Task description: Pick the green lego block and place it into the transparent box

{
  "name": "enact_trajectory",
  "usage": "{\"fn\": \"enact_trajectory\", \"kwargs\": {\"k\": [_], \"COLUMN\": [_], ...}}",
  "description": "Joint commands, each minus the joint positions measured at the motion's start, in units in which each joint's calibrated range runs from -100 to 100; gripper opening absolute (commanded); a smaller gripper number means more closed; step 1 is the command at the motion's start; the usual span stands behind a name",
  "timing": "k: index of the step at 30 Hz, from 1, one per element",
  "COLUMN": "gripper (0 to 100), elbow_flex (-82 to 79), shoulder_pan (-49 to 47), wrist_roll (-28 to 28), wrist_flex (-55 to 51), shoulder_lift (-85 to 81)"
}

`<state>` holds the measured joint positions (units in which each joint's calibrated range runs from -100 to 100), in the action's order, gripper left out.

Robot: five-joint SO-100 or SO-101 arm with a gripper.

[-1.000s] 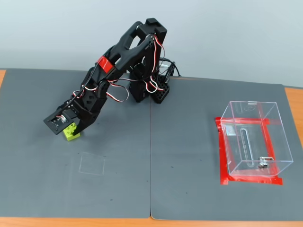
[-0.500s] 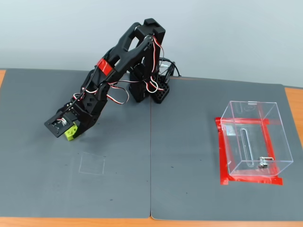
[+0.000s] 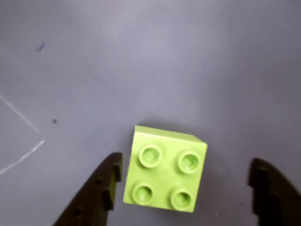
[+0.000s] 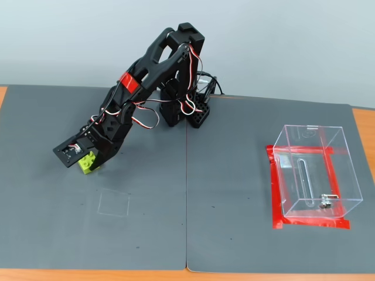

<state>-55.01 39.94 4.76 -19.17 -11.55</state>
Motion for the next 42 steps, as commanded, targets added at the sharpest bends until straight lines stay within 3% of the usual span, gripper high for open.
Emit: {"fn": "enact_trajectory", "kwargs": {"k": [1, 9, 42], "gripper": [27, 27, 27], "elbow_flex": [1.59, 0.51, 1.68], "shoulder_pan": [-0.07, 1.13, 0.53], "wrist_roll": [0.00, -0.20, 0.53], "wrist_flex": [0.85, 6.32, 9.01], "shoulder_lift": [-0.19, -0.10, 2.44]}}
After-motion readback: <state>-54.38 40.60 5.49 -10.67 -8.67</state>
